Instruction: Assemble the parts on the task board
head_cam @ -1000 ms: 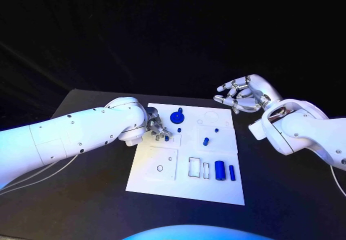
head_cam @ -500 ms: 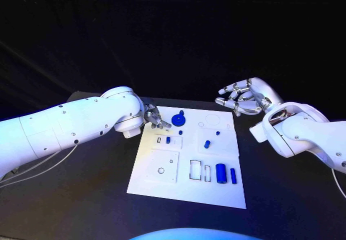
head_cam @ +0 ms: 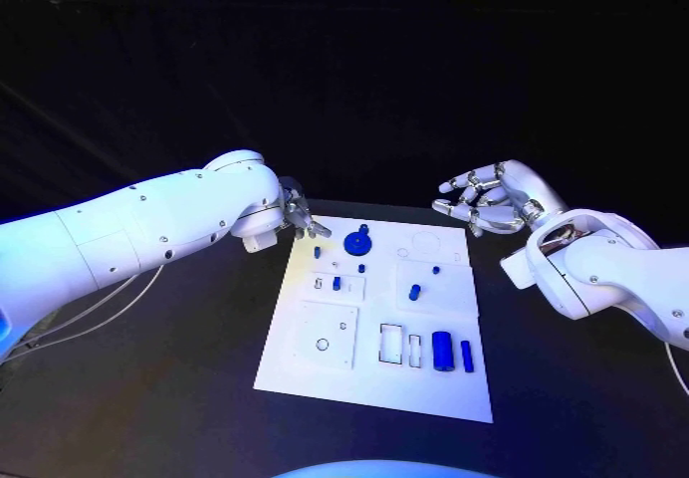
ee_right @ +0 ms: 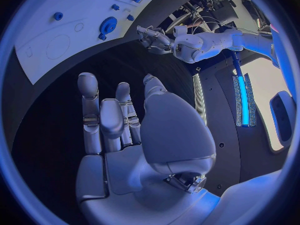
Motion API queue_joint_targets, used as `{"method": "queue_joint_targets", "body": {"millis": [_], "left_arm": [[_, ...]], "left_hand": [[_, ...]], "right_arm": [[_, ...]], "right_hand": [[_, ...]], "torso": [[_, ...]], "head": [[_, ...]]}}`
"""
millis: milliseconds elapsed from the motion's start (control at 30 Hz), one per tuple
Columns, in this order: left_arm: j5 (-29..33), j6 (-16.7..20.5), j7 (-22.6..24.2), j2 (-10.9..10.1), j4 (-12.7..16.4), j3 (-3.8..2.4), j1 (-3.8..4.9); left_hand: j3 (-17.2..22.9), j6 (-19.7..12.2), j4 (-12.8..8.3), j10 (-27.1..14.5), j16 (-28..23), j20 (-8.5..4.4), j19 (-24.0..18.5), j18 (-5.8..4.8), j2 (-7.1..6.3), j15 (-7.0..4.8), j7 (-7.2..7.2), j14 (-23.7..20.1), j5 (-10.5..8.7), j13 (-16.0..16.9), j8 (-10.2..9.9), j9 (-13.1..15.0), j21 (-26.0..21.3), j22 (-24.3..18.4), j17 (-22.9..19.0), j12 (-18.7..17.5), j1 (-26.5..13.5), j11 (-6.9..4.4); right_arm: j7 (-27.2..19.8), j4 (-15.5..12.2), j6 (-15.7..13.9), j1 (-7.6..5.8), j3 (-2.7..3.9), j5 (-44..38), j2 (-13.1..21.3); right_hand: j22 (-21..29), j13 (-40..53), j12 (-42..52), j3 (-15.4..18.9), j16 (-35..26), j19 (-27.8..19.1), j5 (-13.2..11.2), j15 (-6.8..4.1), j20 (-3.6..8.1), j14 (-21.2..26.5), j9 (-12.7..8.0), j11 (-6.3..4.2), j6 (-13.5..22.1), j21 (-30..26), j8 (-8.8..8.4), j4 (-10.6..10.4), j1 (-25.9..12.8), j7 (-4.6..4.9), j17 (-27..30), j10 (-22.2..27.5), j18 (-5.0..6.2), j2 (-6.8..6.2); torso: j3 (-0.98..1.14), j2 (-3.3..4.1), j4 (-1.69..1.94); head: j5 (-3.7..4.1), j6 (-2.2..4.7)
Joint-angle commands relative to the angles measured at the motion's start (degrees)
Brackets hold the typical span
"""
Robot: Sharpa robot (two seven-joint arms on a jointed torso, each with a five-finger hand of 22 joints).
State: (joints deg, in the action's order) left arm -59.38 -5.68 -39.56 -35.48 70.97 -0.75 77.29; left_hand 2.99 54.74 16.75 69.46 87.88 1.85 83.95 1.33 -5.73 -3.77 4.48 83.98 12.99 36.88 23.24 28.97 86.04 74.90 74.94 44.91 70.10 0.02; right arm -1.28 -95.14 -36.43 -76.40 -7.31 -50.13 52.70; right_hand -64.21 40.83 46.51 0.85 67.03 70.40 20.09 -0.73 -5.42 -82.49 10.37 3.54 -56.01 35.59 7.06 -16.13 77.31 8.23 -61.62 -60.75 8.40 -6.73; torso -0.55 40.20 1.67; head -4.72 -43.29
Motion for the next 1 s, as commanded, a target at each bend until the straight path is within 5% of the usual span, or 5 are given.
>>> {"method": "queue_joint_targets", "body": {"millis": [33,533,1000], "left_arm": [[-1.1,-2.6,0.5,1.2,-1.8,0.0,0.22],[-4.4,-5.5,0.6,5.6,-7.9,0.59,0.04],[-6.4,-7.9,0.3,6.9,-9.7,0.68,-0.15]], "left_hand": [[-0.4,-0.3,0.0,-0.2,0.4,0.43,2.5,0.1,0.09,0.48,0.15,5.3,0.05,-0.1,-0.2,-0.1,0.2,10.1,12.4,0.2,-0.4,0.24],[-0.7,-0.3,0.0,-0.2,0.4,0.5,2.5,0.12,0.01,0.53,0.18,5.3,0.04,-0.1,-0.3,-0.3,0.1,10.0,12.4,0.3,-0.5,0.27],[-1.0,-0.2,0.0,-0.3,0.5,0.59,2.4,0.13,0.29,0.59,0.23,5.3,0.07,-0.1,-0.5,-0.6,0.1,9.9,12.6,0.5,-0.7,0.33]], "right_arm": [[-0.1,-0.1,0.6,0.03,0.02,0.0,-0.2],[-0.3,-0.2,0.7,0.04,0.02,0.1,-0.2],[-0.3,-0.2,0.7,0.04,0.02,0.1,-0.3]], "right_hand": [[0.1,0.0,-0.2,-0.2,-0.1,0.4,0.2,-0.13,0.05,0.2,0.1,-0.23,0.2,-0.3,0.27,-0.2,0.0,-0.15,0.0,0.1,0.74,0.37],[0.1,-0.1,-0.1,-0.2,-0.1,0.4,0.3,-0.13,0.06,0.1,0.1,-0.22,0.2,-0.4,0.27,-0.3,-0.1,-0.14,0.0,0.0,0.74,0.39],[0.1,-0.1,-0.1,-0.2,-0.1,0.4,0.3,-0.13,0.06,0.1,0.1,-0.22,0.2,-0.4,0.27,-0.3,-0.1,-0.14,0.0,0.0,0.74,0.39]], "torso": [[0.02,0.03,-0.02],[0.0,0.07,-0.07],[0.03,-0.02,-0.01]], "head": [[-0.22,-0.03],[-0.52,-0.34],[-0.48,-0.65]]}}
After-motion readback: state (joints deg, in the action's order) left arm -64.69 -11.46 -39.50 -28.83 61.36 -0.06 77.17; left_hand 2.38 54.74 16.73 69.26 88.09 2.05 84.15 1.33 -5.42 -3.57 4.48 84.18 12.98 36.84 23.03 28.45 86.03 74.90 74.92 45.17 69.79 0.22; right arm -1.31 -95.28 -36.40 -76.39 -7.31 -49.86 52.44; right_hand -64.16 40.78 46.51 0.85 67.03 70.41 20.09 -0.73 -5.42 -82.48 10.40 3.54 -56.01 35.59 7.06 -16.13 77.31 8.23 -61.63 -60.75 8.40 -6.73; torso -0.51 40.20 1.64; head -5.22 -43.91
